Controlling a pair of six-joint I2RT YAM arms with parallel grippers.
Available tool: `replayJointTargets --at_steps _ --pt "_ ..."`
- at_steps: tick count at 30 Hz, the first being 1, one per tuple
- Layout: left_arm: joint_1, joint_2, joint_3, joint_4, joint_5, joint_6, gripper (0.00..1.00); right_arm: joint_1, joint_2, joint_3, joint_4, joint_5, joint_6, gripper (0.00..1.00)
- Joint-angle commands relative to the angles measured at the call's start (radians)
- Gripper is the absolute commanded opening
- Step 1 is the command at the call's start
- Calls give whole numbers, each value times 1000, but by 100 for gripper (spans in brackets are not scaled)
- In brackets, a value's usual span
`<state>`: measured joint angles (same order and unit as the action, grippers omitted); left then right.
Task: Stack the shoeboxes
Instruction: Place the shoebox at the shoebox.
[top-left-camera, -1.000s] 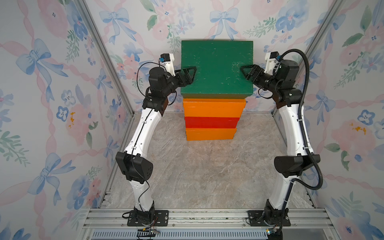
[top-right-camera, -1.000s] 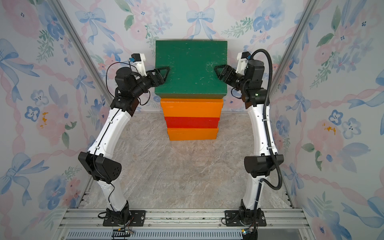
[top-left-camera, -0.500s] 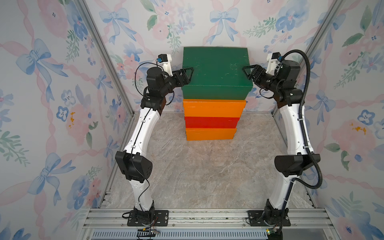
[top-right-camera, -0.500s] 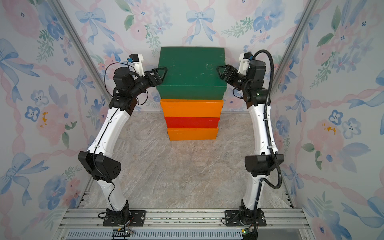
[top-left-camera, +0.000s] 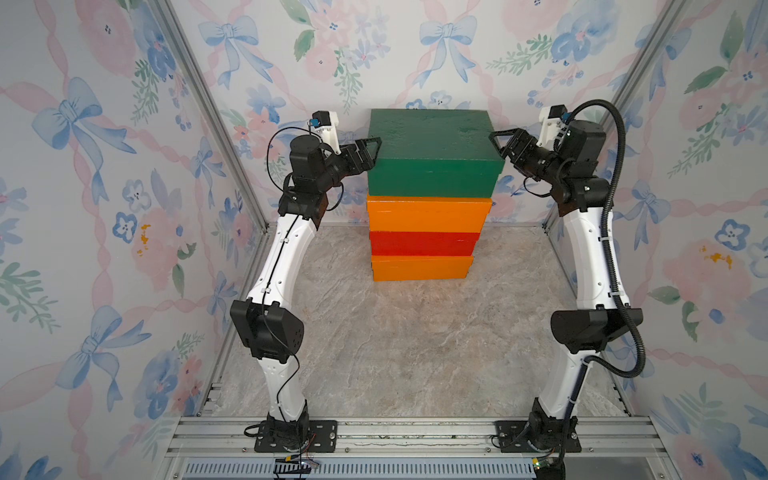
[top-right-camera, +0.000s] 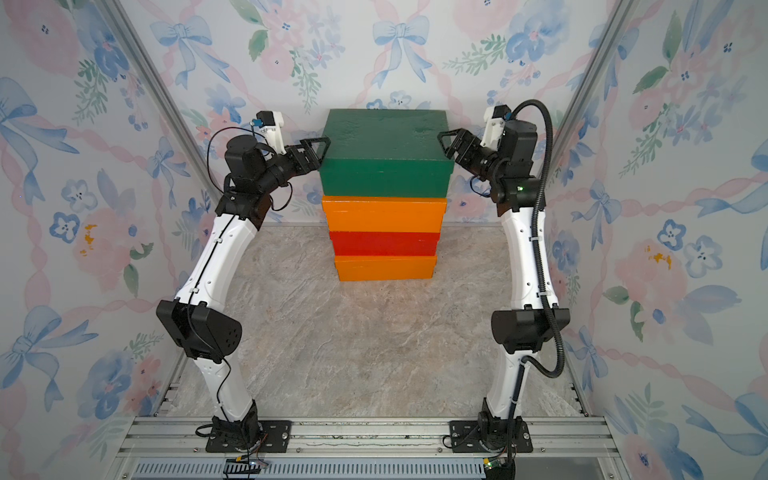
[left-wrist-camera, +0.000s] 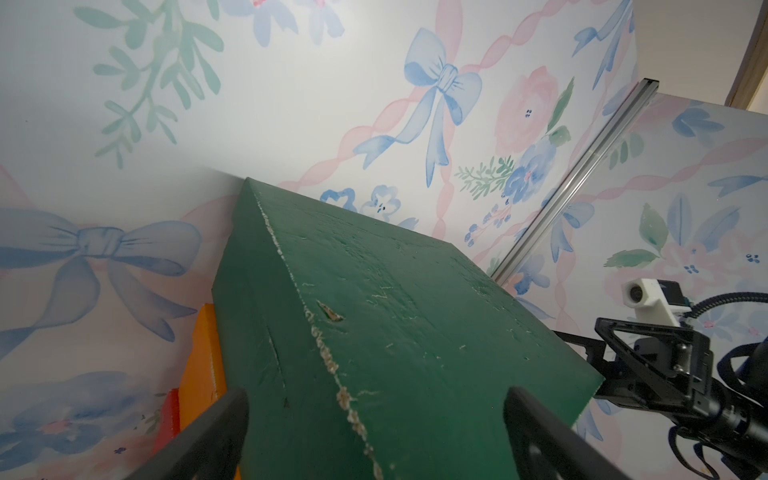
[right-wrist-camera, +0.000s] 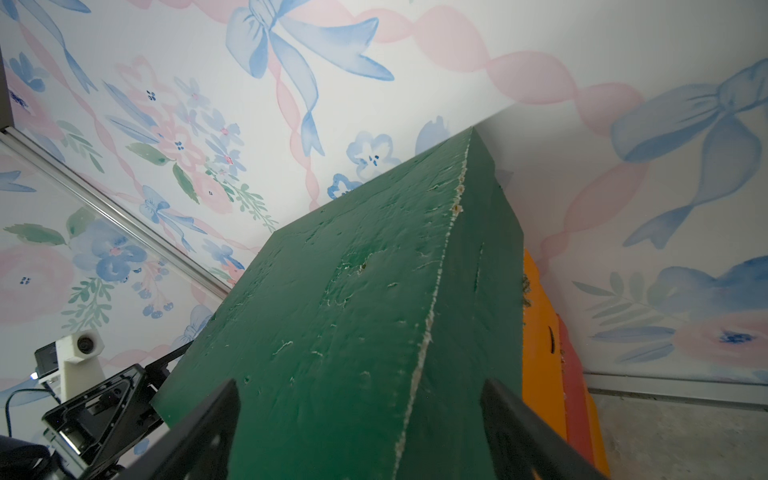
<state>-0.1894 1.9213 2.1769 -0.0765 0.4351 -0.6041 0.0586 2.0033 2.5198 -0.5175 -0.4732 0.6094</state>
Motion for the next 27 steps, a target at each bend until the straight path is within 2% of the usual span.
replayJointTargets --at_steps 1,11,27 --pt "5 -16 17 3 34 -12 98 -10 -21 -19 15 -32 -16 93" --pt "-12 -52 -22 3 72 -22 98 -2 -88 -130 25 -67 -42 97" --pt "-42 -134 -144 4 71 -1 98 30 -92 -135 6 -102 -57 97"
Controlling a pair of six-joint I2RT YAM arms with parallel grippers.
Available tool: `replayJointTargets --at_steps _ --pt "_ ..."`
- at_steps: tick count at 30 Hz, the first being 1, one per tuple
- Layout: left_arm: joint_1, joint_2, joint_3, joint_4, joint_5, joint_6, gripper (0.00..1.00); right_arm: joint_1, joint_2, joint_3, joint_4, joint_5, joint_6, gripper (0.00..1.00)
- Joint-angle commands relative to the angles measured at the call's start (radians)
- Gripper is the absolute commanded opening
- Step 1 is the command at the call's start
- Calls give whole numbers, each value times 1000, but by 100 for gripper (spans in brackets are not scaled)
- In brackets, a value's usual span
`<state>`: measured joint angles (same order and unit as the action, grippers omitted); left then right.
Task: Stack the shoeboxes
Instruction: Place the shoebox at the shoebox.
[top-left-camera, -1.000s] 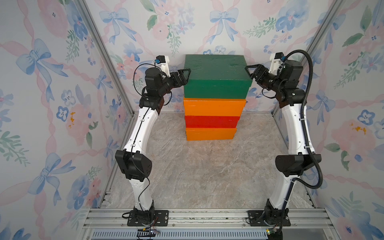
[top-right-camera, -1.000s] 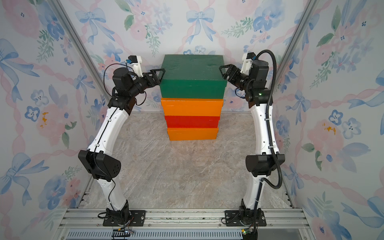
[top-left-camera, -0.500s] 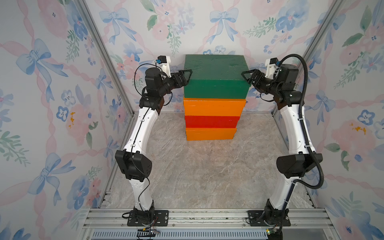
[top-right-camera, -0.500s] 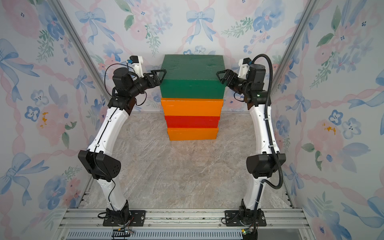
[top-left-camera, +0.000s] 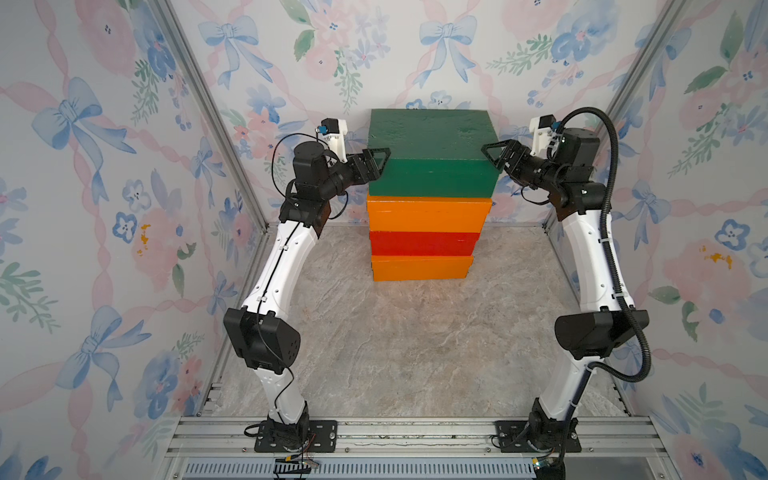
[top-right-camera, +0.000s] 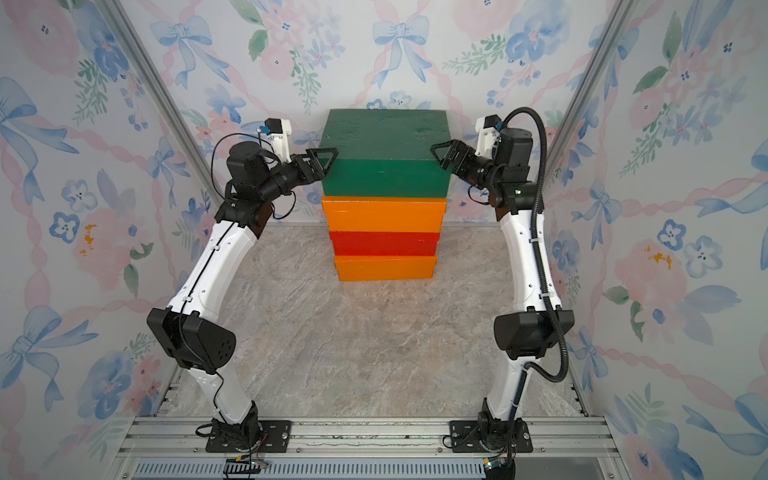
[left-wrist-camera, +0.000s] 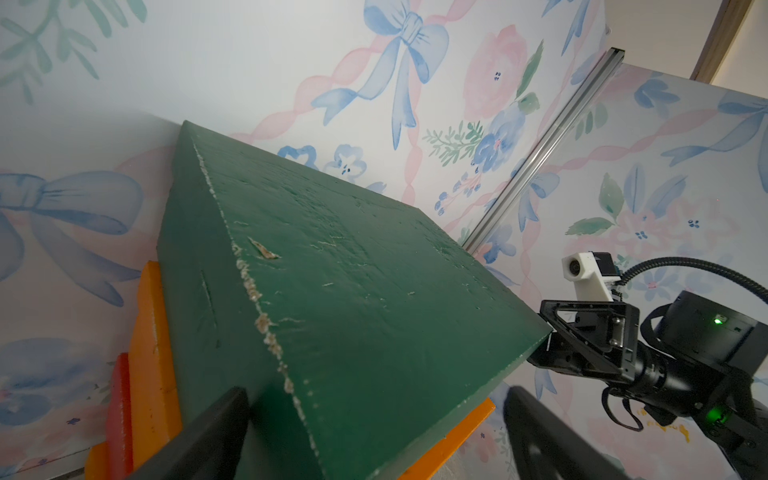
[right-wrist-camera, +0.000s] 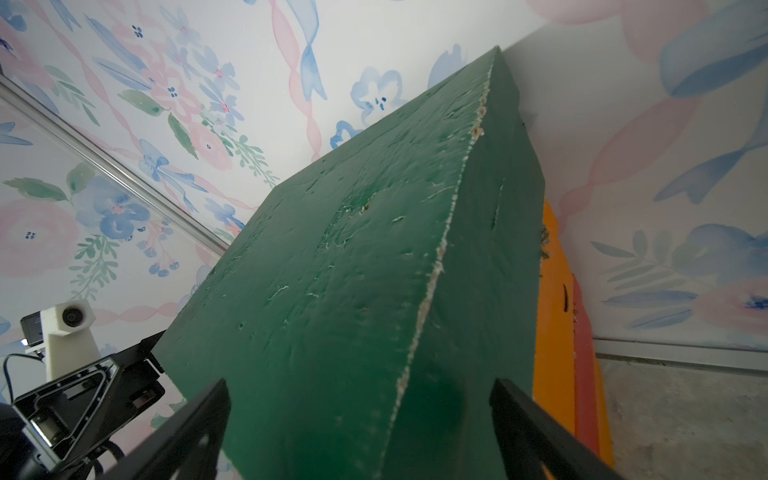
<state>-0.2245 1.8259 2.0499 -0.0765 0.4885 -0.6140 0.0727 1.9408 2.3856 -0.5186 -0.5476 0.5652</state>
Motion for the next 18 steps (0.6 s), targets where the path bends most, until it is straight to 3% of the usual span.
replayJointTargets --at_steps 1,18 --pt "-8 -42 -20 4 19 9 98 19 -30 0 5 -29 -14 97" --pt "-18 -115 -97 6 7 31 98 55 -61 -29 -17 -17 -36 97"
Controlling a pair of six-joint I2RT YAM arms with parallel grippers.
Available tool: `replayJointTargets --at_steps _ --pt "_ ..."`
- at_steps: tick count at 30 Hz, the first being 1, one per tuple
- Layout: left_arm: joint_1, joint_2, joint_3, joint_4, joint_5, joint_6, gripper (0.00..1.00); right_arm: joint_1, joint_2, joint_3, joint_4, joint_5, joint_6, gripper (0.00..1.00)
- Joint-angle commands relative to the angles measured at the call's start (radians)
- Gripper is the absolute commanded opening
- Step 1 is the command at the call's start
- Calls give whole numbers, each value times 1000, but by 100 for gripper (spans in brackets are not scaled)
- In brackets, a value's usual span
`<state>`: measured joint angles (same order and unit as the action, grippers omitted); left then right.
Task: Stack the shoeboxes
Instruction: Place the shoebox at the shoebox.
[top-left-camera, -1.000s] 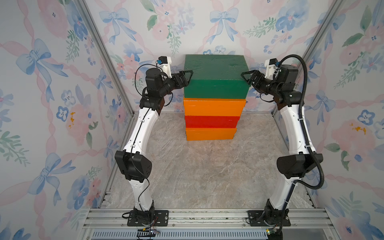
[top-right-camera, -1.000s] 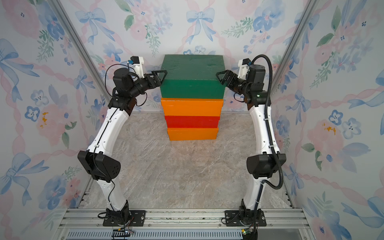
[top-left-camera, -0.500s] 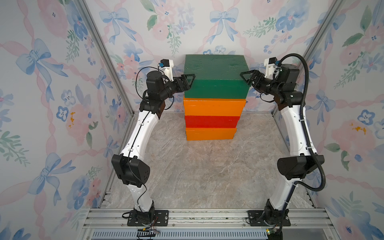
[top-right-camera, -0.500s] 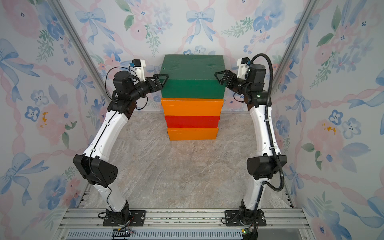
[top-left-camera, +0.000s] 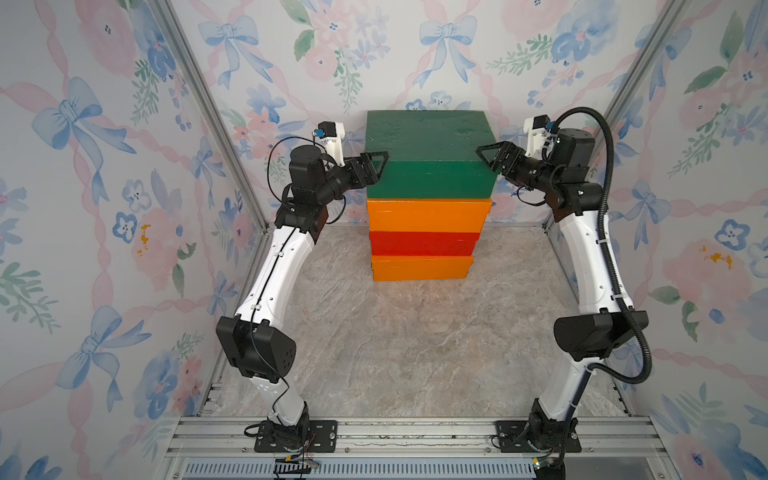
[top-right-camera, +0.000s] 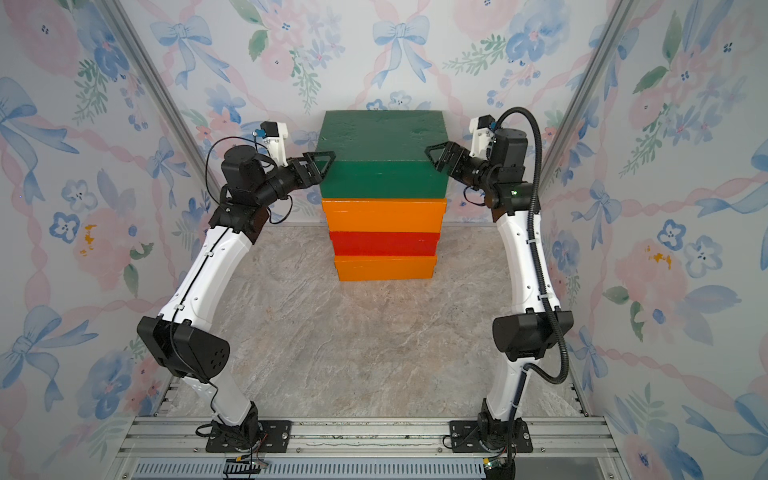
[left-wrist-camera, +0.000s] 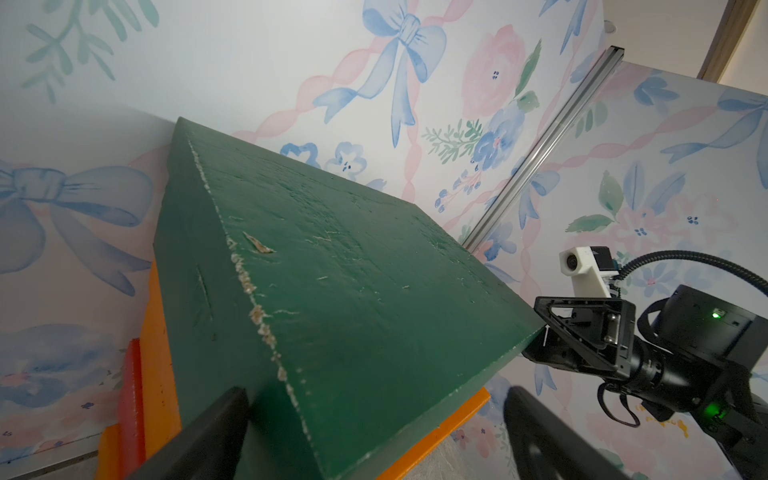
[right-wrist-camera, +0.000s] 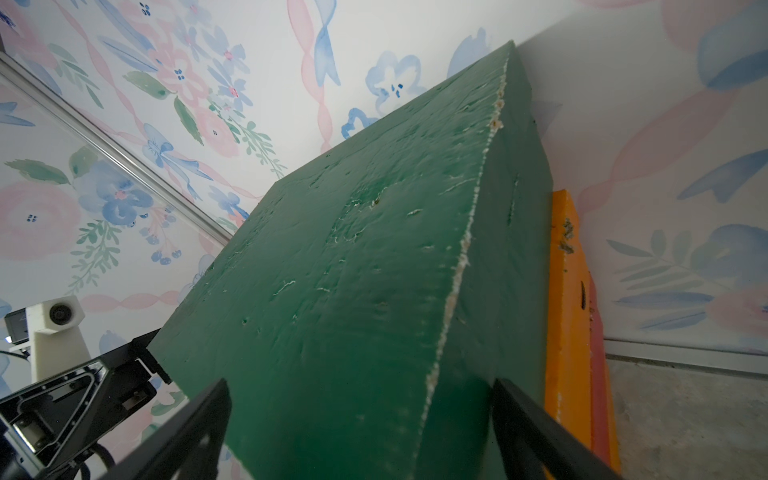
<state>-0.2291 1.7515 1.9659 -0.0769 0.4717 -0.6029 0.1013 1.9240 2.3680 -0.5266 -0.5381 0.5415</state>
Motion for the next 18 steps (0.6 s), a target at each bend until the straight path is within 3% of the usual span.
replayJointTargets --at_steps 1,18 --pt "-13 -42 -16 6 23 21 98 26 -49 -18 -7 -25 -14 97" --pt "-13 -54 -38 6 15 27 98 32 -95 -84 17 -10 -20 97"
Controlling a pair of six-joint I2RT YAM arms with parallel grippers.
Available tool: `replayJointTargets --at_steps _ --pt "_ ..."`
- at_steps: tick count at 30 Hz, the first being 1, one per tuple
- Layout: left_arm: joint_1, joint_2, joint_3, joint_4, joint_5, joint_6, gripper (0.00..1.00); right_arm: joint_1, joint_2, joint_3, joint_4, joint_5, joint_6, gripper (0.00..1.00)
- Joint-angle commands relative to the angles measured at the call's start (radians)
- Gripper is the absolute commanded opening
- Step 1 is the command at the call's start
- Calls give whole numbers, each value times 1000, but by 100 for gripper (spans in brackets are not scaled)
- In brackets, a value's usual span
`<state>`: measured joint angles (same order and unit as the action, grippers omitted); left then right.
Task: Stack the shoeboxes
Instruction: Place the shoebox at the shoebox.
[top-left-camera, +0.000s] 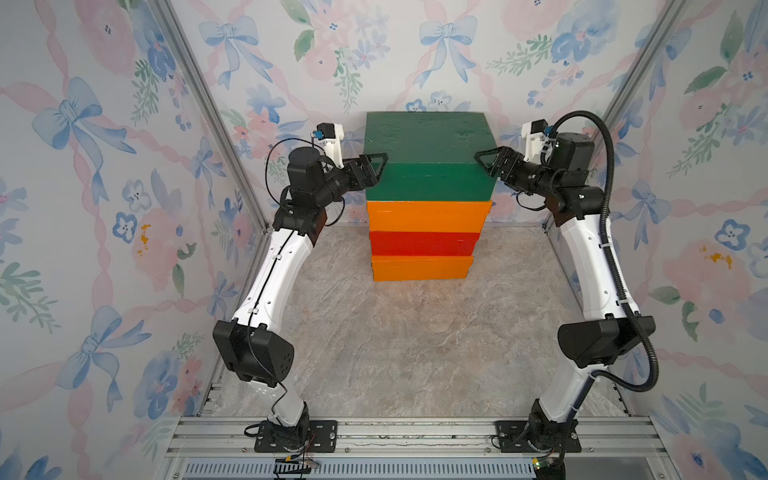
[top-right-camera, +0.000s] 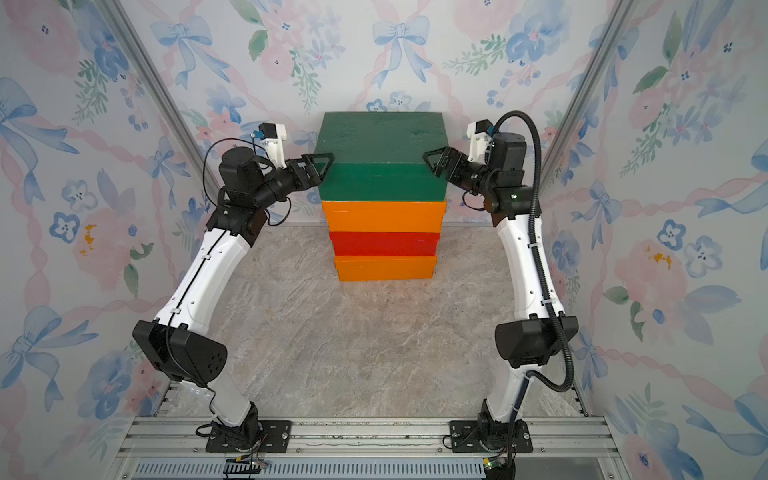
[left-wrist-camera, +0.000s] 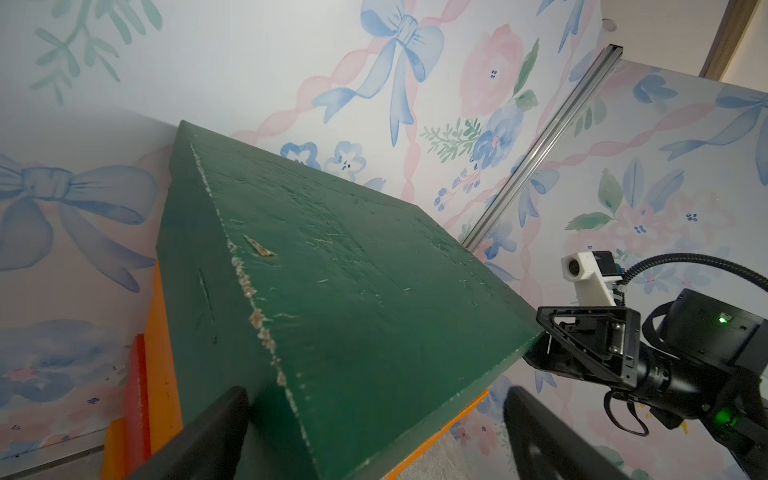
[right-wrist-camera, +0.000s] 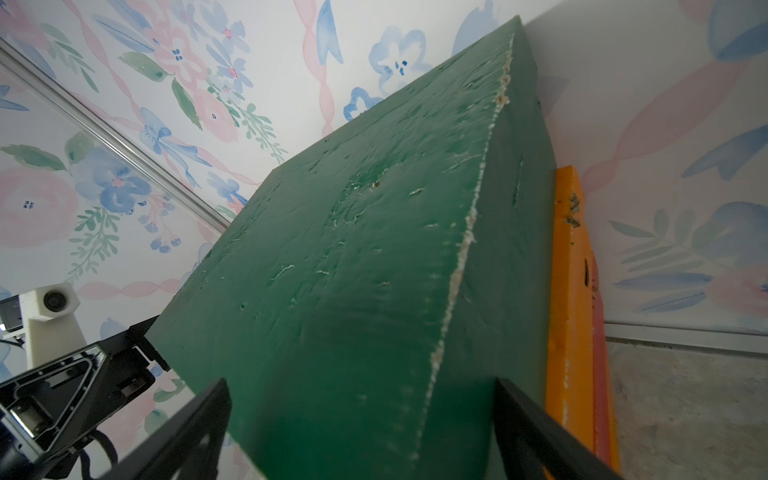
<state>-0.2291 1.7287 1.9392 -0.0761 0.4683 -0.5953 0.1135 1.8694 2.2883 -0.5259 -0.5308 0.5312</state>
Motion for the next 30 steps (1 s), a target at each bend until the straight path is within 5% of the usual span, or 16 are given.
replayJointTargets --at_steps 1,30 --pt "-13 -30 -12 6 18 19 98 20 -41 -4 17 -17 -11 97" --pt "52 -33 -21 6 6 19 98 -56 -80 -62 24 11 -13 97"
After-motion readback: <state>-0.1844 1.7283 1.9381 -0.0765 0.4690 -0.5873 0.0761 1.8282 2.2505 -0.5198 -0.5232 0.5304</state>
